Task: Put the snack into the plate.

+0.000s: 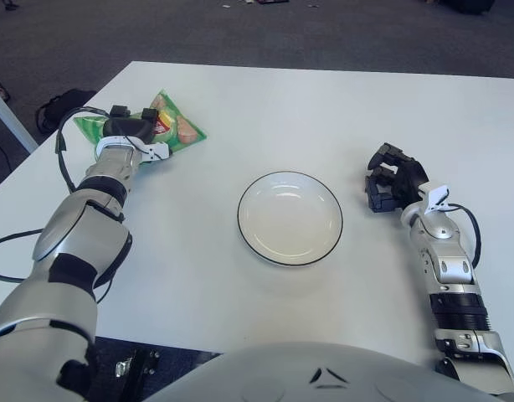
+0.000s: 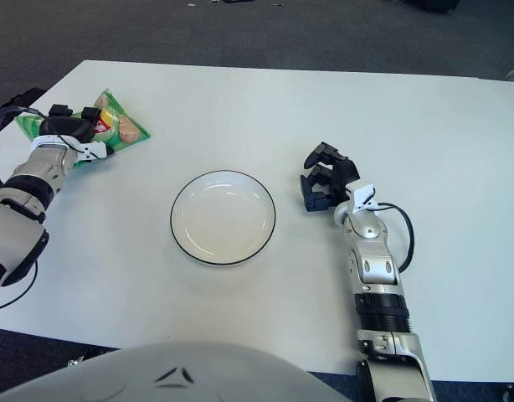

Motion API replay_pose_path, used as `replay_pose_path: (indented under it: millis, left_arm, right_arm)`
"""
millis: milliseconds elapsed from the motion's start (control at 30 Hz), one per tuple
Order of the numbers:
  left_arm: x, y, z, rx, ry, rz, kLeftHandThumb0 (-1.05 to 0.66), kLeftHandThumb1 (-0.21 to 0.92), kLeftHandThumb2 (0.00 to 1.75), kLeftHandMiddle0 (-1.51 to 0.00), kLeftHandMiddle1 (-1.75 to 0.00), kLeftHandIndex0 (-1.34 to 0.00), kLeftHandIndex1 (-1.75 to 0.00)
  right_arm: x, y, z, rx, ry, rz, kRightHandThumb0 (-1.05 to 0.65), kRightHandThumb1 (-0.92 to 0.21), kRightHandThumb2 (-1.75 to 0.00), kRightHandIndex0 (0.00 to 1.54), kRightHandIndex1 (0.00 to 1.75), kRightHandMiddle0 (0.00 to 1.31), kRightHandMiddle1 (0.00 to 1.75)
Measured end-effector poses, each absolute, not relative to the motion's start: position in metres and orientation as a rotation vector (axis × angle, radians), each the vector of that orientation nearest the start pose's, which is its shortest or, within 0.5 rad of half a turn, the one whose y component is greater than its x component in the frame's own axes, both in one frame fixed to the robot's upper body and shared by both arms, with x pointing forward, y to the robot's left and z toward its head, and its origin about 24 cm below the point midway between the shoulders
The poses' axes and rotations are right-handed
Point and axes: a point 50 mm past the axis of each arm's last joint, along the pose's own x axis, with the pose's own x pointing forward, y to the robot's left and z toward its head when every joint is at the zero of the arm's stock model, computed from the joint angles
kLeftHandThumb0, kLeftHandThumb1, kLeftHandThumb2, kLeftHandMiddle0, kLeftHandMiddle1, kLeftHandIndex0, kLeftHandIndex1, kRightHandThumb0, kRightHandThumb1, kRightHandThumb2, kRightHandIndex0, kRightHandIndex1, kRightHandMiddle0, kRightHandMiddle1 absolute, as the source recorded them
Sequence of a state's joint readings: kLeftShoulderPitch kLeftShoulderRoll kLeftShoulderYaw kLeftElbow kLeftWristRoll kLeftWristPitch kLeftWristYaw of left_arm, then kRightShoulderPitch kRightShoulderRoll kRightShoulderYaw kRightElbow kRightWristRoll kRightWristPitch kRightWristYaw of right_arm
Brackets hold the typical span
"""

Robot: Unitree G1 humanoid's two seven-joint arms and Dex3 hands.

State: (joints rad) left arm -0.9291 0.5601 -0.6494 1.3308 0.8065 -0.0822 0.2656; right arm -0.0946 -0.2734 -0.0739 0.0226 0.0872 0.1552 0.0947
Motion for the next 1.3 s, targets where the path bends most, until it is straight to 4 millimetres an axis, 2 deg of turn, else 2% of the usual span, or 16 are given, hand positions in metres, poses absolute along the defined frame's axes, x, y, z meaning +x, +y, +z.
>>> replay_pose_path:
  millis: [33, 67, 133, 200, 233, 267, 300, 400, 500, 700, 1300]
  left_arm:
    - [0.375, 0.267, 0.080, 1.791, 0.206, -0.054, -0.89, 0.86, 0.29, -0.18, -1.67, -0.01, -1.23]
    - [0.375, 0.267, 0.080, 1.790, 0.199, -0.054, -0.79, 0.74, 0.42, -0.30, -1.70, -0.03, -1.42]
    - [0.375, 0.267, 0.081, 1.779, 0.180, -0.048, -0.62, 0.53, 0.68, -0.48, -1.73, -0.12, -1.61]
    - [0.375, 0.266, 0.082, 1.755, 0.162, -0.040, -0.47, 0.41, 0.84, -0.61, -1.74, -0.25, -1.68]
    - [0.375, 0.266, 0.083, 1.741, 0.153, -0.037, -0.28, 0.38, 0.95, -0.62, -1.74, -0.31, -1.69]
    - [0.375, 0.265, 0.083, 1.724, 0.146, -0.033, 0.00, 0.32, 1.12, -0.64, -1.74, -0.40, -1.71]
    - [0.375, 0.265, 0.083, 1.706, 0.140, -0.030, 0.18, 0.28, 1.23, -0.66, -1.74, -0.49, -1.72]
    - [0.375, 0.264, 0.084, 1.661, 0.120, -0.015, 0.40, 0.24, 1.36, -0.68, -1.74, -0.62, -1.74]
    - [0.374, 0.264, 0.084, 1.624, 0.104, 0.005, 0.48, 0.20, 1.44, -0.70, -1.74, -0.73, -1.74]
    - [0.373, 0.263, 0.082, 1.588, 0.074, 0.038, 0.52, 0.18, 1.48, -0.72, -1.75, -0.85, -1.75]
    - [0.378, 0.252, 0.087, 1.521, 0.034, 0.062, 0.51, 0.20, 1.46, -0.70, -1.75, -0.94, -1.75]
  right_arm:
    - [0.272, -0.211, 0.059, -0.173, 0.079, 0.021, -0.01, -0.07, -1.55, 0.86, 1.59, 0.56, 1.75]
    - [0.272, -0.211, 0.059, -0.173, 0.079, 0.021, -0.01, -0.07, -1.55, 0.86, 1.59, 0.56, 1.75]
    - [0.272, -0.211, 0.059, -0.173, 0.079, 0.021, -0.01, -0.07, -1.56, 0.86, 1.60, 0.56, 1.75]
    - [0.272, -0.211, 0.059, -0.173, 0.079, 0.021, -0.01, -0.07, -1.56, 0.85, 1.61, 0.56, 1.75]
    - [0.272, -0.211, 0.059, -0.173, 0.079, 0.022, -0.01, -0.07, -1.56, 0.85, 1.62, 0.56, 1.75]
    - [0.272, -0.211, 0.059, -0.173, 0.079, 0.022, -0.01, -0.07, -1.56, 0.85, 1.62, 0.56, 1.75]
    - [0.272, -0.211, 0.059, -0.173, 0.079, 0.022, -0.01, -0.07, -1.57, 0.84, 1.63, 0.56, 1.75]
    - [0.272, -0.211, 0.059, -0.173, 0.080, 0.022, -0.01, -0.07, -1.57, 0.84, 1.65, 0.56, 1.75]
    - [0.272, -0.211, 0.059, -0.173, 0.080, 0.022, -0.01, -0.07, -1.57, 0.84, 1.65, 0.56, 1.75]
    - [0.272, -0.211, 0.059, -0.171, 0.081, 0.022, -0.01, -0.08, -1.56, 0.85, 1.62, 0.56, 1.75]
    - [0.272, -0.213, 0.059, -0.166, 0.083, 0.031, -0.01, -0.09, -1.56, 0.82, 1.66, 0.55, 1.75]
